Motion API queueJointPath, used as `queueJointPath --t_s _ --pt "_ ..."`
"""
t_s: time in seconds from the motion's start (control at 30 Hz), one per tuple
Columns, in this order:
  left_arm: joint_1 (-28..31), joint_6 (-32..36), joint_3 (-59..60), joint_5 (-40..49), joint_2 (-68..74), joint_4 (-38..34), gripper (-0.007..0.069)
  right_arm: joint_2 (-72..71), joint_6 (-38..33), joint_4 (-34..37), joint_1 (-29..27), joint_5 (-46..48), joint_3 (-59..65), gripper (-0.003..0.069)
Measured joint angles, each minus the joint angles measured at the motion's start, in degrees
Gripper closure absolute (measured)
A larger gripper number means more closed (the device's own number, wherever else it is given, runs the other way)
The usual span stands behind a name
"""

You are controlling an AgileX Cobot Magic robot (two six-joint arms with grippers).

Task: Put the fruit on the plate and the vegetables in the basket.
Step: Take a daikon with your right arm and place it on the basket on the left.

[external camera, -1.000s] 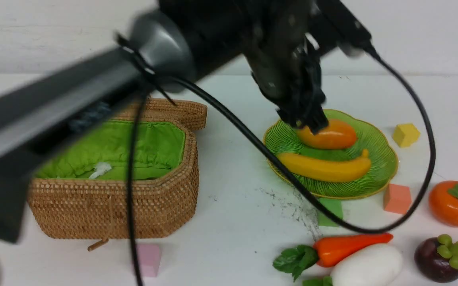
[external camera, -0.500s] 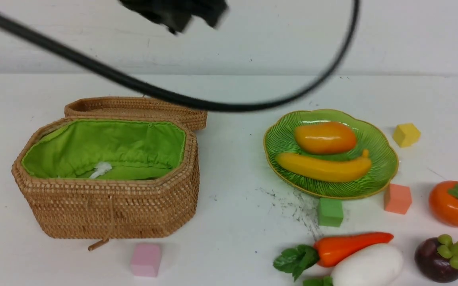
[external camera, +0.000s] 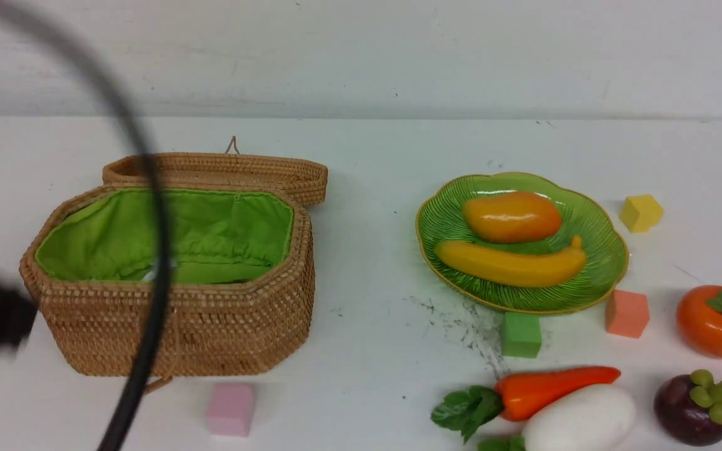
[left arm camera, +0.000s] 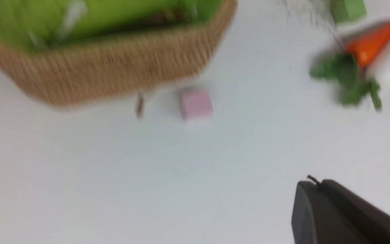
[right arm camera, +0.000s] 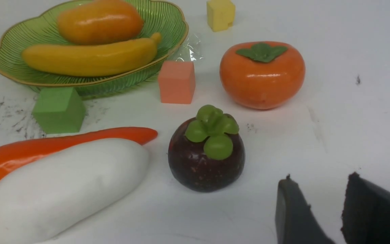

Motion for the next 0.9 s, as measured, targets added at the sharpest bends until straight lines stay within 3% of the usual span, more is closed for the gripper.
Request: queueJointPath --t_s 0.2,0.33,0.73,0.9 --pt "0.06 -4.06 15.79 -3.2 -13.89 -9.86 0.0637 0.0 0.0 0.0 0.0 0.0 0.0 0.0417" --pt "0.06 -4.41 20.19 -3.72 -19.11 -12.57 0.0637 0.0 0.0 0.0 0.0 0.0 0.0 0.0417" --pt "0.06 -4.43 20.83 -1.91 -23.11 -2.09 0.0637 0.0 0.0 0.0 0.0 0.0 0.0 0.0417" --pt "0.06 -4.47 21.67 -4.98 -22.97 1.44 0.0637 0.0 0.0 0.0 0.0 0.0 0.0 0.0417"
